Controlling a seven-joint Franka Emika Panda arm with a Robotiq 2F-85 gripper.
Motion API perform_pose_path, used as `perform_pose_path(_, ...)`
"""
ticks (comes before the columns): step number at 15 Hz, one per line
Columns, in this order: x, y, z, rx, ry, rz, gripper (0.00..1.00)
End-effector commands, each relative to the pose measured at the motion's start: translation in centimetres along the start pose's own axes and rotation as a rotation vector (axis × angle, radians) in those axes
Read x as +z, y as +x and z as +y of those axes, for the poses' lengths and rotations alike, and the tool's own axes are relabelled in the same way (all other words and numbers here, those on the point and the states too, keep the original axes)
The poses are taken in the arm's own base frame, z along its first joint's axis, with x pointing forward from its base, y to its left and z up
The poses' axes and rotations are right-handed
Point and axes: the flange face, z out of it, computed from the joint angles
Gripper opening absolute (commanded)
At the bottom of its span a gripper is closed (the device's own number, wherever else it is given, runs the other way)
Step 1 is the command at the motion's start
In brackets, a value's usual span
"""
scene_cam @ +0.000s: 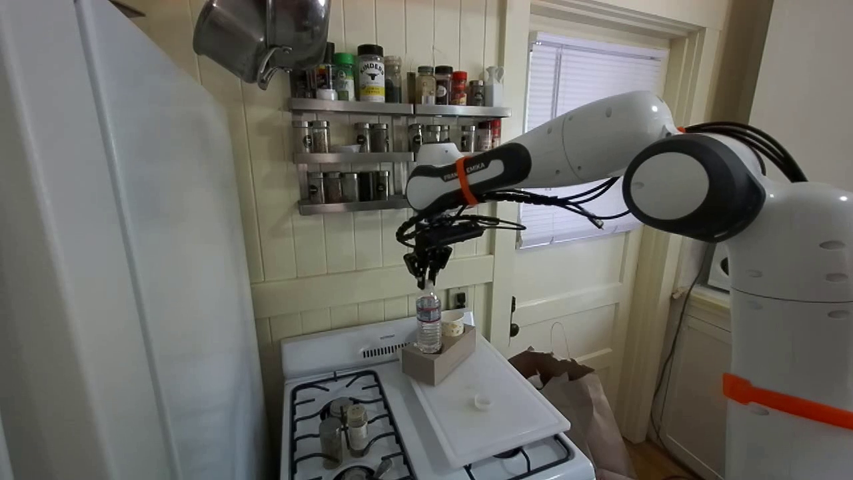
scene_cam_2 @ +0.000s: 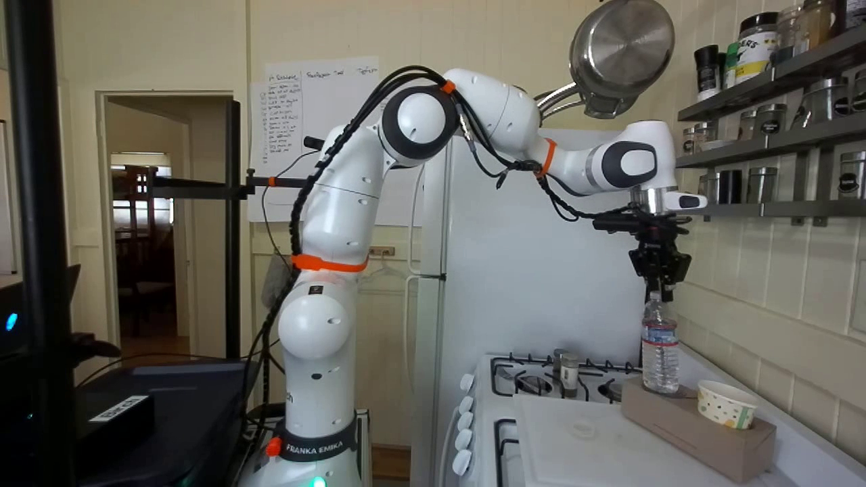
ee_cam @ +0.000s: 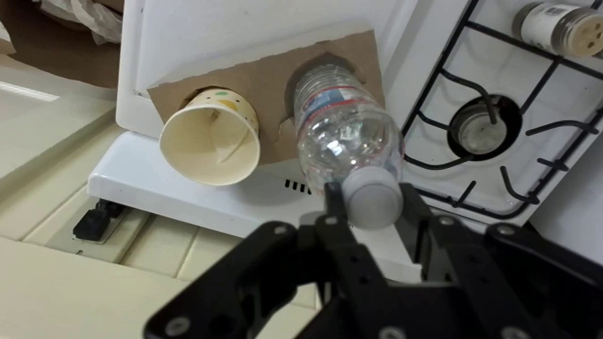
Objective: Place the water bottle on the top left stove plate and move the spice bottle onto the chopping board
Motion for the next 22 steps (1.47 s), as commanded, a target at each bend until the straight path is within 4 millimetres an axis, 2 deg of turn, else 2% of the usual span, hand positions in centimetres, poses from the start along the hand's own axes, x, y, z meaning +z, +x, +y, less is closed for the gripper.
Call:
perform_pose_path(1, -3.2, -1.5, -2.2, -0.073, 0.069, 0.076, 0.08)
perform_pose_path(4, -5.4, -1.6, -5.2, -0.151, 0.072, 0.139, 0.08)
perform_pose_path(5, -5.6, -1.3, -6.4, -0.185, 0.072, 0.158, 0.08)
perform_pose_path(9, -3.2, 1.0, -11.0, -0.325, 0.137, 0.172, 0.08)
perform_pose_path(13, 0.1, 2.7, -14.2, -0.422, 0.159, 0.11, 0.08)
perform_pose_path(14, -0.5, 1.2, -13.4, -0.386, 0.128, 0.123, 0.32)
perform_pose_path(16, 1.0, 2.0, -14.2, -0.405, 0.137, 0.112, 0.32)
perform_pose_path(17, 1.3, 2.3, -14.2, -0.409, 0.138, 0.11, 0.08)
perform_pose_path(22, 4.2, 3.7, -15.4, -0.405, 0.171, 0.163, 0.08)
